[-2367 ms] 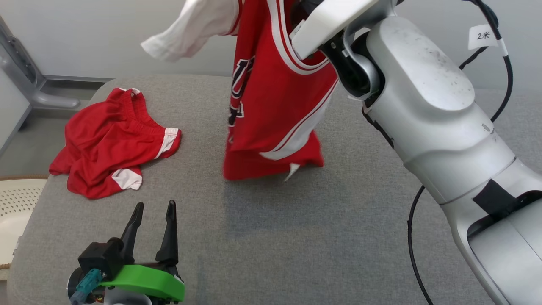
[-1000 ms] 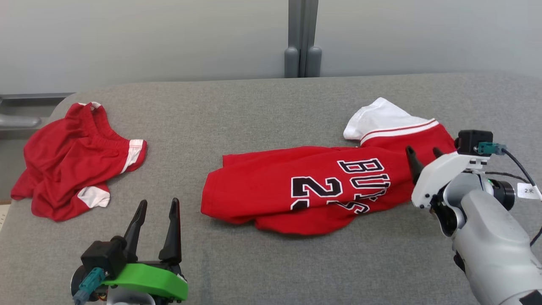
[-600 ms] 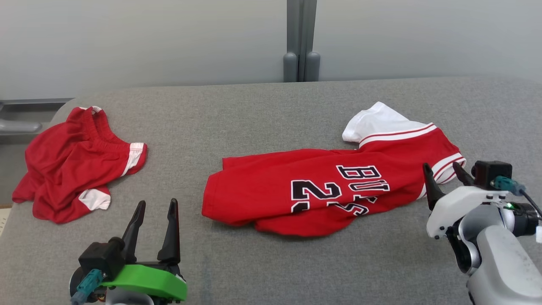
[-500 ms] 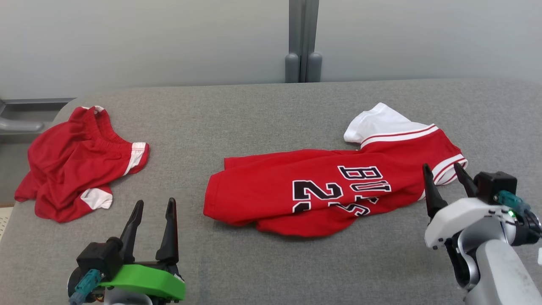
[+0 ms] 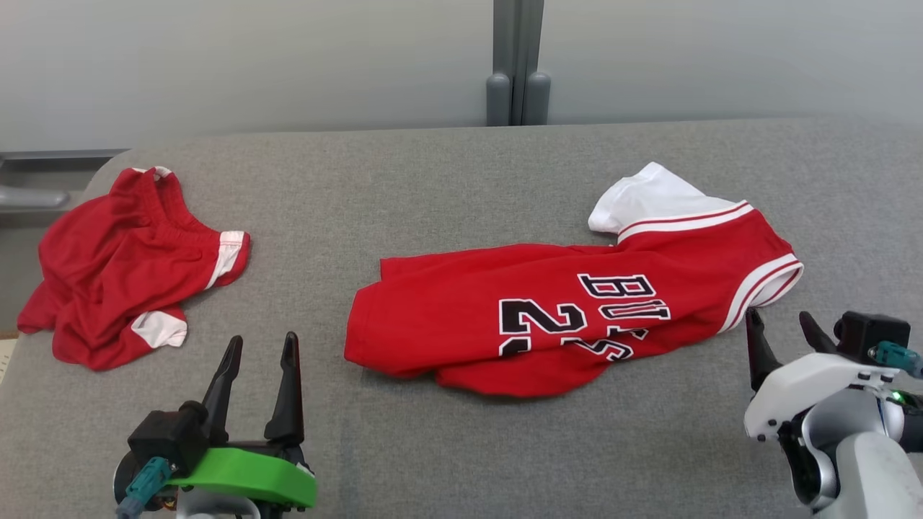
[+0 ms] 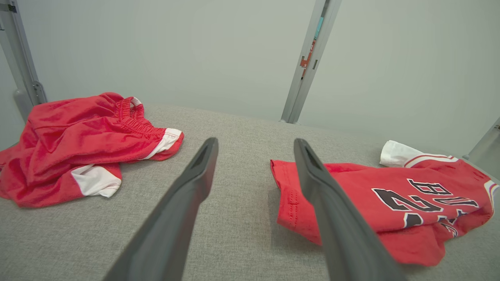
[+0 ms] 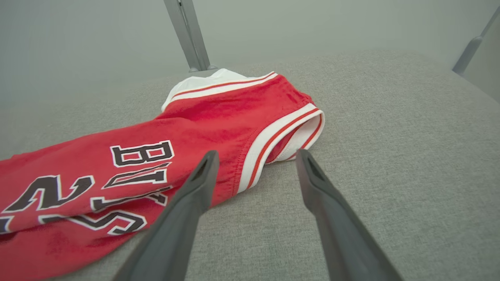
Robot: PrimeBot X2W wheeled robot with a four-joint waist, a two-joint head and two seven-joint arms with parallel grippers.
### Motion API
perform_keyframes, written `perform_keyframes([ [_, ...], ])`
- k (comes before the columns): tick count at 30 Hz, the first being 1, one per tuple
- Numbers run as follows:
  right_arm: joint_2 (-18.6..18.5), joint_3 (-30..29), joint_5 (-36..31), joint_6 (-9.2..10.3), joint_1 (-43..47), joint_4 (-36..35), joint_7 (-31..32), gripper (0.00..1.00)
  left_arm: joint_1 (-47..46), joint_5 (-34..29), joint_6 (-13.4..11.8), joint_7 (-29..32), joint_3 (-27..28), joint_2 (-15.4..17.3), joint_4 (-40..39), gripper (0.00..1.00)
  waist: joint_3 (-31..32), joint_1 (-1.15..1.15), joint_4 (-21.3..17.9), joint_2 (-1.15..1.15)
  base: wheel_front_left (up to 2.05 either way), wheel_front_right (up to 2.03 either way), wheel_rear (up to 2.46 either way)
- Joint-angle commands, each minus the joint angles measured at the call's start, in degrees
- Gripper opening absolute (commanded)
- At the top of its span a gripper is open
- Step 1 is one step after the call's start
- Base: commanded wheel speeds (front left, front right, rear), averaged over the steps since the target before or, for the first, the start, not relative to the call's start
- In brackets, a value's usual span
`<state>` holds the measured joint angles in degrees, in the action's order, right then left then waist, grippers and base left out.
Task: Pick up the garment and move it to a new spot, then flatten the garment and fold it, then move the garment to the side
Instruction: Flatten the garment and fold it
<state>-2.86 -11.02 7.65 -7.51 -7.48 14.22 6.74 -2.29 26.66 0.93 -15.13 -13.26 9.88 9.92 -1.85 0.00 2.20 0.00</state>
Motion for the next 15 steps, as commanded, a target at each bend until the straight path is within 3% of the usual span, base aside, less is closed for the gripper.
perform_keyframes([
  [1,-0.1,-0.5,0.3,0.04,-1.6,1.7,-0.2,1.0,-1.2,-0.7,0.1,0.0,-0.2,0.2,0.0,1.0,-1.2,0.0,0.5,0.0,0.0,0.0,0.0],
  [8,-0.3,-3.2,0.1,0.04,-9.2,14.8,-0.8,1.0,-3.2,-0.8,0.6,0.0,-0.7,0.0,0.5,1.0,-4.1,0.0,2.3,0.0,0.0,0.0,0.0],
  [15,-1.6,-2.5,1.6,0.05,-14.0,23.3,-3.3,1.0,-4.1,-0.6,0.7,0.0,-0.8,-0.1,0.8,1.0,-5.4,0.0,4.1,0.0,0.0,0.0,0.0],
])
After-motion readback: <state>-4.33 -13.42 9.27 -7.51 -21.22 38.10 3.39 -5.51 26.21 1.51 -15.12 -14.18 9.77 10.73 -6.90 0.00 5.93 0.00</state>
